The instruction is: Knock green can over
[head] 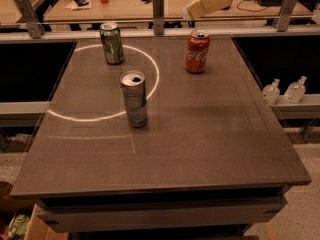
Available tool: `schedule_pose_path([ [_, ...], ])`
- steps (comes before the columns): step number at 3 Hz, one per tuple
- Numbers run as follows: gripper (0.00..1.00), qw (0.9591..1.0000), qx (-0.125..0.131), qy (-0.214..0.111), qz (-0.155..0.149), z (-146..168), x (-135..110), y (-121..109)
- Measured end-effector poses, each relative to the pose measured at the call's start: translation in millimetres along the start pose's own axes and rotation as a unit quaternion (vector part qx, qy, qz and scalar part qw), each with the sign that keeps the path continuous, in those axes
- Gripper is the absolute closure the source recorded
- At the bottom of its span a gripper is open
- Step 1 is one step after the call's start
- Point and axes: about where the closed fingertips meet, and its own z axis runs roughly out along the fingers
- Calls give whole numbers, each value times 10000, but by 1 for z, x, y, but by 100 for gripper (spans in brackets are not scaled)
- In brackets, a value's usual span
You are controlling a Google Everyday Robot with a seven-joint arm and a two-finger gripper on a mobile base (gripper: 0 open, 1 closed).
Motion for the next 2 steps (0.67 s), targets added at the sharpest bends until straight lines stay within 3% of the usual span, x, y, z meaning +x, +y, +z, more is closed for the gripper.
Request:
schedule_pose_path([
  [1,0,9998,115,34,133,4,1,2],
  [2,0,9987,104,-157,480,22,-5,29],
])
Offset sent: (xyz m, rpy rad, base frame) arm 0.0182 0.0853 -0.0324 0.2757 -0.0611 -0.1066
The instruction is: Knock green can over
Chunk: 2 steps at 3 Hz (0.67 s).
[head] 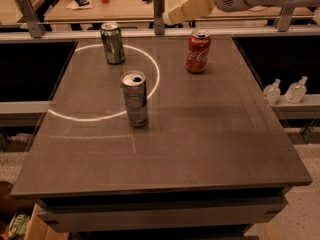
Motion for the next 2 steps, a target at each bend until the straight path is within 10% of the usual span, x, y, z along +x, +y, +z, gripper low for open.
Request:
schedule_pose_path([
  [2,0,9972,-288,-428,534,61,-9,60],
])
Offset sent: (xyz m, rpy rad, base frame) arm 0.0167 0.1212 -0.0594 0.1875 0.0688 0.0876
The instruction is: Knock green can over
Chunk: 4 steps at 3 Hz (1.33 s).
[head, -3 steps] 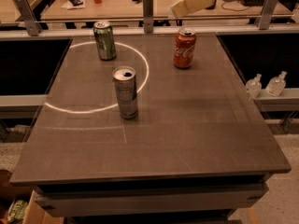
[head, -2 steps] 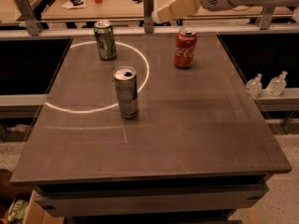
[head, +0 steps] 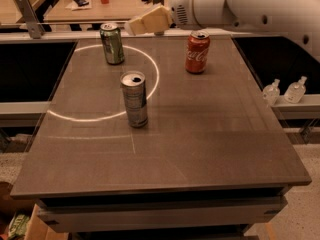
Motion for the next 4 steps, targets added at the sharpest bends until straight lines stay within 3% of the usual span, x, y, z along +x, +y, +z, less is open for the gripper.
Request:
schedule_pose_path([
  [2,0,9992,-360,148,19,49,28,6],
  [4,0,9952,-871,419,-180,85,59,20],
])
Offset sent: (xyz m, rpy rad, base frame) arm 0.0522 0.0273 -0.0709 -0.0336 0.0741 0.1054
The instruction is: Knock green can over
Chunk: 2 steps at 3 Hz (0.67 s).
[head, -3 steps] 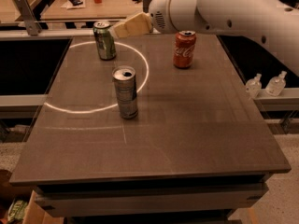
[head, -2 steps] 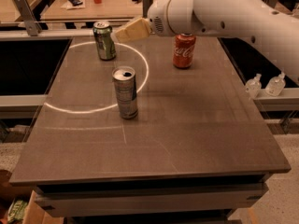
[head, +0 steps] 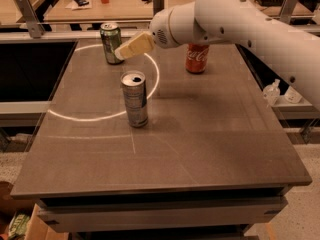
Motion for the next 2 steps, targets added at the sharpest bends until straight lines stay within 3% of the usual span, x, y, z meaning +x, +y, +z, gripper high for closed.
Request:
schedule_pose_path([
  [1,0,9999,80,51,-107,13,10,3],
  [2,0,9989,430,-61,-203,31,12,-5],
])
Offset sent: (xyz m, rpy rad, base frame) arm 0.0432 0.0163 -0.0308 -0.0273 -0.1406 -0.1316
